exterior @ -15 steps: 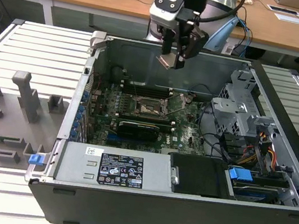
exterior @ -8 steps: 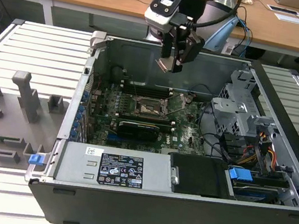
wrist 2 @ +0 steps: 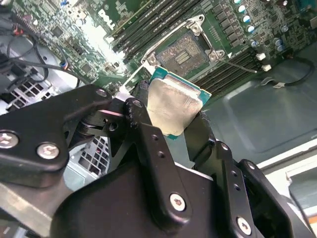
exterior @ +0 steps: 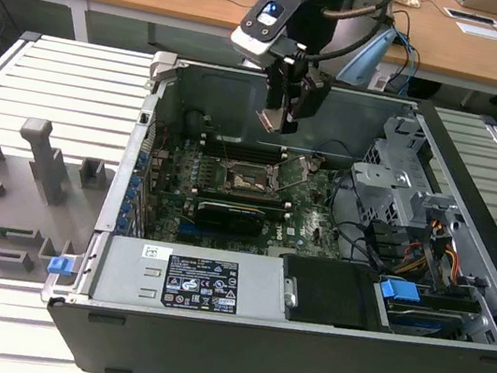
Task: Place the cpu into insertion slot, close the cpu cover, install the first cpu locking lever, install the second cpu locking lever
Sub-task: 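Place the cpu into insertion slot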
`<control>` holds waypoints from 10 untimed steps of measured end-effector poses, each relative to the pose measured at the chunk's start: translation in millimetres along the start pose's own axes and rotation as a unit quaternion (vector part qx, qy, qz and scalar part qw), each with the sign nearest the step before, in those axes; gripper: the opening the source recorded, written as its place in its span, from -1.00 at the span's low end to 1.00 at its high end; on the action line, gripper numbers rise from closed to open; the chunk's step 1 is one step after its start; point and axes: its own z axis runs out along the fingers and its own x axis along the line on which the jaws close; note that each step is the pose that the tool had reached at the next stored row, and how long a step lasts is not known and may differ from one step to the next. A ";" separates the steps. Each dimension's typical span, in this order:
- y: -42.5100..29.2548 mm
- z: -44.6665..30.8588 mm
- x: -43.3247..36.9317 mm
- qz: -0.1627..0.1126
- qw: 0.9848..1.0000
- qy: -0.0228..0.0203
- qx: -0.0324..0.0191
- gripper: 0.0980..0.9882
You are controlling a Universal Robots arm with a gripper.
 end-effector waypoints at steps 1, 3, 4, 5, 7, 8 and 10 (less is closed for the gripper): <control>-0.1 1.5 0.0 0.007 1.000 -0.002 0.001 -0.01; -1.2 17.7 -0.1 0.071 0.997 -0.010 0.004 -0.01; -1.3 19.1 -0.1 0.078 0.997 -0.011 0.004 -0.01; -1.4 20.9 -0.1 0.085 0.996 -0.011 0.005 -0.01; -1.8 26.5 -0.2 0.110 0.994 -0.013 0.005 -0.01; -2.0 29.0 -0.2 0.123 0.992 -0.013 0.005 -0.01; -2.2 32.0 -0.2 0.139 0.990 -0.014 0.005 -0.01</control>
